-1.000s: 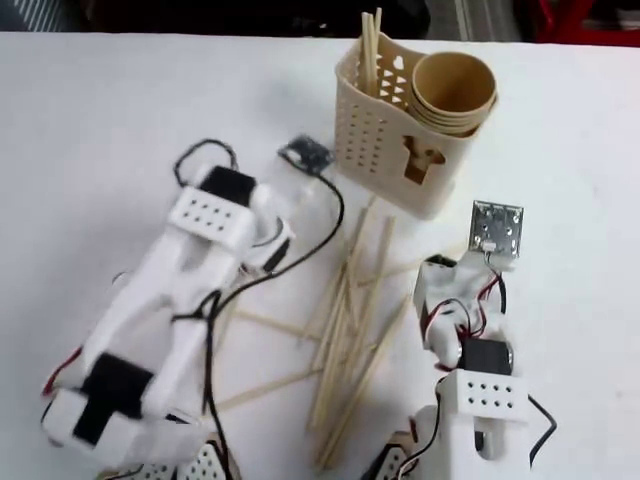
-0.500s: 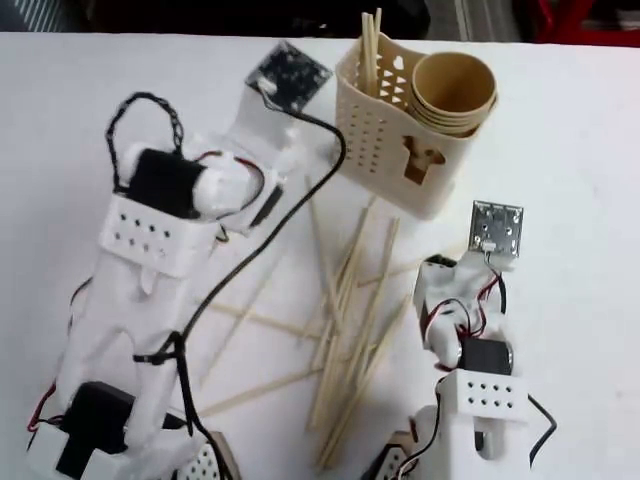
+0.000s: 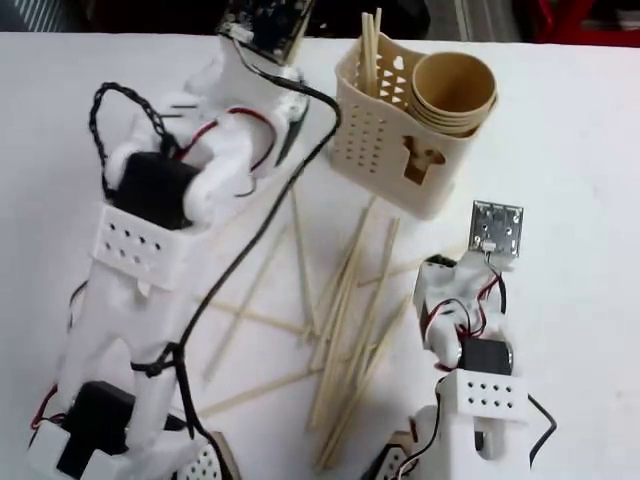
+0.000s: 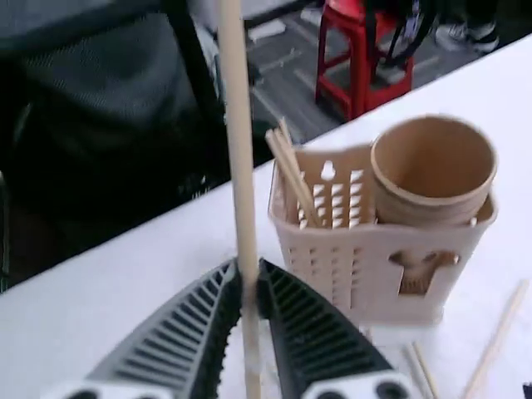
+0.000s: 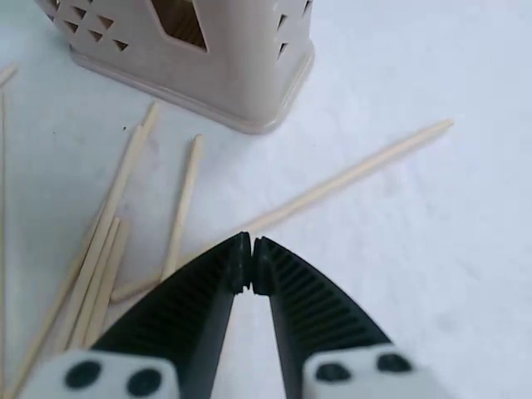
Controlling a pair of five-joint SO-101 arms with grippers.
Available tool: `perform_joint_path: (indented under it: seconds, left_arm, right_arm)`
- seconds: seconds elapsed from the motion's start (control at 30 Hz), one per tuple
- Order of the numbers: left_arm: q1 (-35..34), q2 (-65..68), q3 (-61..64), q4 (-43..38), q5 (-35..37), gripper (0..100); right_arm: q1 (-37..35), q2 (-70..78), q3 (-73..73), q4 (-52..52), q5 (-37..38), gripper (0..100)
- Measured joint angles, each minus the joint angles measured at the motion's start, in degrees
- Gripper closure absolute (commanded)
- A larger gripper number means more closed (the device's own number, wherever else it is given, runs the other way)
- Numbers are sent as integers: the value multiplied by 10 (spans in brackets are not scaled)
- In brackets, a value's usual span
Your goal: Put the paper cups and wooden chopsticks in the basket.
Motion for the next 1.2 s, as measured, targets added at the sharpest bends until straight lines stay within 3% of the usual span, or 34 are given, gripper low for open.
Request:
perform_joint_path:
  seconds: [0.27,0.73,0.9,1.03,1.2]
  left_arm:
    - [58,18,-1,-196,3,979]
    - [66,206,-1,-455,4,976]
    - [66,258,0,-484,4,970]
    - [66,285,0,-487,4,878]
    - [65,292,0,-465,50,847]
  right_arm:
    - [0,0,1,-11,0,981]
    - [-1,0,2,-12,0,981]
    - [-1,0,2,-12,0,981]
    - [-1,0,2,-12,0,981]
    - [-1,0,2,-12,0,981]
